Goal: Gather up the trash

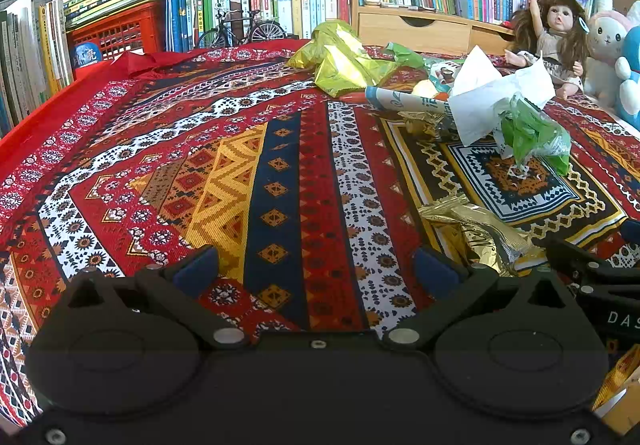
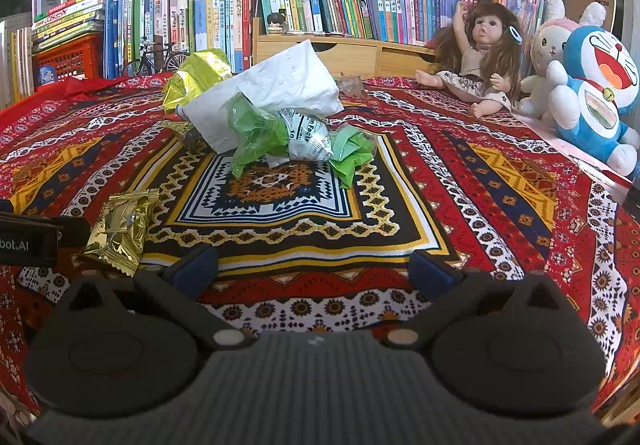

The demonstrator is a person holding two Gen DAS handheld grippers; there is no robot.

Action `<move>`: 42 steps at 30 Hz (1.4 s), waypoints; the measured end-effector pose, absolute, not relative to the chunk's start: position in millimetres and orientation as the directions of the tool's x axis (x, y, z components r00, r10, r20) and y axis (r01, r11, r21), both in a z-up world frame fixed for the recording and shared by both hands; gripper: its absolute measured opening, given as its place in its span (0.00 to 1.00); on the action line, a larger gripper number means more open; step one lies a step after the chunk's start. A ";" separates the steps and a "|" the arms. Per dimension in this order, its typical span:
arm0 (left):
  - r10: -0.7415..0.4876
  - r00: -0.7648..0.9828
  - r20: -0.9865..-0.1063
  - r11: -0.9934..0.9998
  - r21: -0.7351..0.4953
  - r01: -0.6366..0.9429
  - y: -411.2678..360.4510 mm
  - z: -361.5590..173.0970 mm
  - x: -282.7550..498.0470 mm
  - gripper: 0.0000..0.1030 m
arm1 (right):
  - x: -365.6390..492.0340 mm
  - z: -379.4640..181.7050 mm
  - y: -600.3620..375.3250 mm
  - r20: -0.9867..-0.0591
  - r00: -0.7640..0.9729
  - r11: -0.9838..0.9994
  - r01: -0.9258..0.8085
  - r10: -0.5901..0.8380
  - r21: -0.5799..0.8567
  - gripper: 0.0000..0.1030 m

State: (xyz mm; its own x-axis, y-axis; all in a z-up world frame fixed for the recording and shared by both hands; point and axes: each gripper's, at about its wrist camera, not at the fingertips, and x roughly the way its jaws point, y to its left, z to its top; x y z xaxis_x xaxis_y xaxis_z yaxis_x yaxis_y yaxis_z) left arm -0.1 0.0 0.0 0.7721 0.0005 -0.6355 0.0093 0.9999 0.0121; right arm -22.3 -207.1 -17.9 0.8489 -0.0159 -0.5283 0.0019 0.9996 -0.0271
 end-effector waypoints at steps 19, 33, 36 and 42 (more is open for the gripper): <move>0.001 0.773 -0.635 1.000 0.012 0.009 0.0 0.0 -0.1 1.00 | -22.3 -18.2 -206.9 -0.529 0.848 1.000 0.002 -0.016 -0.027 1.00; 0.000 0.780 -0.625 1.000 0.012 0.009 -1.7 -0.6 -0.5 1.00 | -23.7 -18.2 -208.7 -0.519 0.855 1.000 0.003 -0.015 -0.022 1.00; 0.000 0.778 -0.628 1.000 0.012 0.009 -0.4 -3.0 -2.8 1.00 | -25.7 -17.0 -209.6 -0.520 0.854 1.000 0.003 -0.014 -0.022 1.00; 0.000 0.777 -0.630 1.000 0.012 0.011 0.8 -2.5 -3.4 1.00 | -25.5 -20.5 -209.3 -0.504 0.864 1.000 0.002 -0.011 -0.019 1.00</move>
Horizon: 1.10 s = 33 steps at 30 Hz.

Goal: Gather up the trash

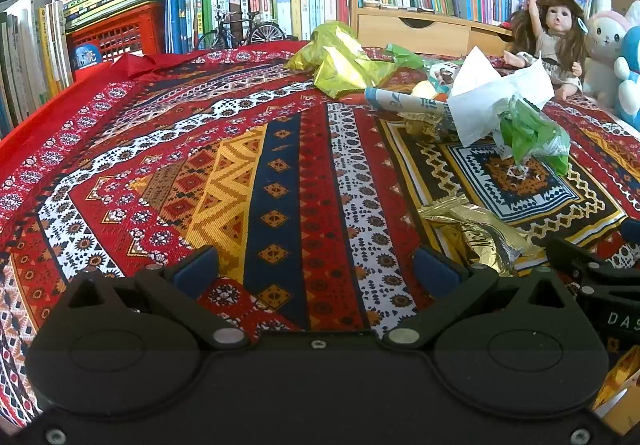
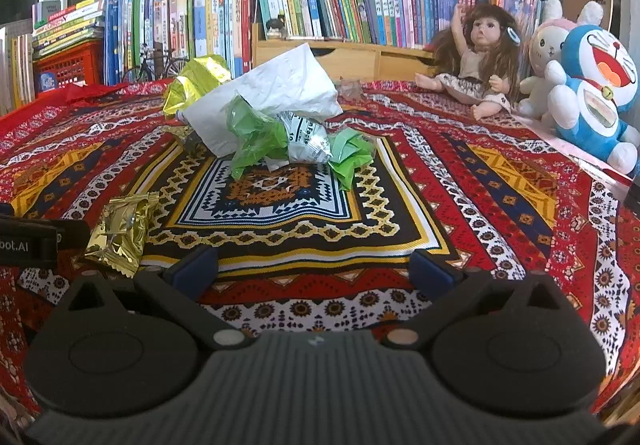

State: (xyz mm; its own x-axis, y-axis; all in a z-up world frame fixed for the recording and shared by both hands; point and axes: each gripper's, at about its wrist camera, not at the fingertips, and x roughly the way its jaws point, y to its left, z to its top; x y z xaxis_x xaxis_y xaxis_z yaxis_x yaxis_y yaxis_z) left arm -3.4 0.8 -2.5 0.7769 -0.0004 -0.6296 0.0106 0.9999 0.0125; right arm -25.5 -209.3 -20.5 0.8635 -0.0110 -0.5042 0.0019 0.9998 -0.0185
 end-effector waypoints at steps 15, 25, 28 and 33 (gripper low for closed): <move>-0.089 0.758 -0.646 0.996 -0.081 0.048 18.9 50.9 14.1 1.00 | -25.5 28.5 -223.3 -0.539 0.836 0.994 -0.111 0.101 0.015 1.00; -0.108 0.776 -0.621 0.994 -0.090 0.066 22.3 156.7 45.2 1.00 | -7.1 140.9 -251.0 -0.481 0.862 0.987 -0.154 0.159 0.050 1.00; -0.110 0.769 -0.630 0.994 -0.091 0.067 19.9 182.5 66.2 1.00 | 9.0 167.7 -252.9 -0.484 0.861 0.986 -0.166 0.156 0.022 1.00; -0.117 0.728 -0.675 0.991 -0.125 0.044 18.6 209.4 116.7 1.00 | 48.8 191.2 -258.9 -0.526 0.834 0.984 -0.173 0.170 0.044 1.00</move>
